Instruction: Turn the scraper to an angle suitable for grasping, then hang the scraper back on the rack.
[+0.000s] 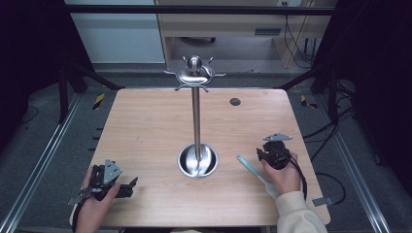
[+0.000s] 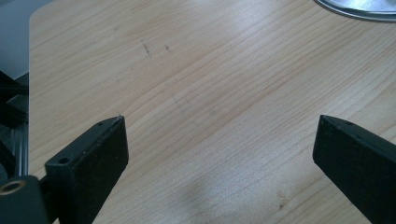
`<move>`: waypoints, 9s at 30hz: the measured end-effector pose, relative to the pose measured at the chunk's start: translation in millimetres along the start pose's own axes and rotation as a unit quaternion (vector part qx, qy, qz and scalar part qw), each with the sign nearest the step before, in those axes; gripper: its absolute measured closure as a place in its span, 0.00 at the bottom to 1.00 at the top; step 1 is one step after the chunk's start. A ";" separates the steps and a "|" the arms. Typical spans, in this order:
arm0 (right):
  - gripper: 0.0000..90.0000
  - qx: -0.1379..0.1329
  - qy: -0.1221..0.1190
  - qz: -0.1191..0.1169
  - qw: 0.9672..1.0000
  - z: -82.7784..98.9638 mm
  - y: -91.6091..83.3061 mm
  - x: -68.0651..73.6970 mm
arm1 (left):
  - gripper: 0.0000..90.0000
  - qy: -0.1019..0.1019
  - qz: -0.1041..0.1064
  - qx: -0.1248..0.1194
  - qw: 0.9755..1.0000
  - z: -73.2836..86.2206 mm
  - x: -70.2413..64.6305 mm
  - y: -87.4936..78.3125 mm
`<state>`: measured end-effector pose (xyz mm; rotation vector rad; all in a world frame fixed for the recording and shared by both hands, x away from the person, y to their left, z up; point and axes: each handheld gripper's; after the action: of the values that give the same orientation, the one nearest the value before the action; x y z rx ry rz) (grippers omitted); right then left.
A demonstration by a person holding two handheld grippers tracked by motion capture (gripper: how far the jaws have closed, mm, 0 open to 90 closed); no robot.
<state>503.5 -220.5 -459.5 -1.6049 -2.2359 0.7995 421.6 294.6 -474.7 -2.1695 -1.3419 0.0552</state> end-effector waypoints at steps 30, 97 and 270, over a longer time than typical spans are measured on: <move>1.00 0.080 -0.059 -0.093 0.991 4.3 21.6 33.2 | 0.04 0.005 0.002 0.003 1.000 0.0 -1.1 0.6; 0.82 0.249 -0.235 -0.235 0.910 -20.8 24.4 79.4 | 0.04 0.006 -0.001 0.003 1.000 0.6 -1.4 -0.7; 0.82 -0.262 -0.058 -0.268 0.925 -187.9 -186.6 93.0 | 0.04 0.004 -0.033 0.009 0.999 2.7 3.2 -5.1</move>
<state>422.9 -125.4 -208.1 -1.0163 -2.9446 0.1524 418.2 300.2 -473.7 -2.1078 -1.4020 0.0332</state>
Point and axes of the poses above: each handheld gripper's, and its own axes: y roughly forward along the jaws, z roughly out of its underside, x roughly to its left, and after that the axes turned 9 degrees about -x, right-handed
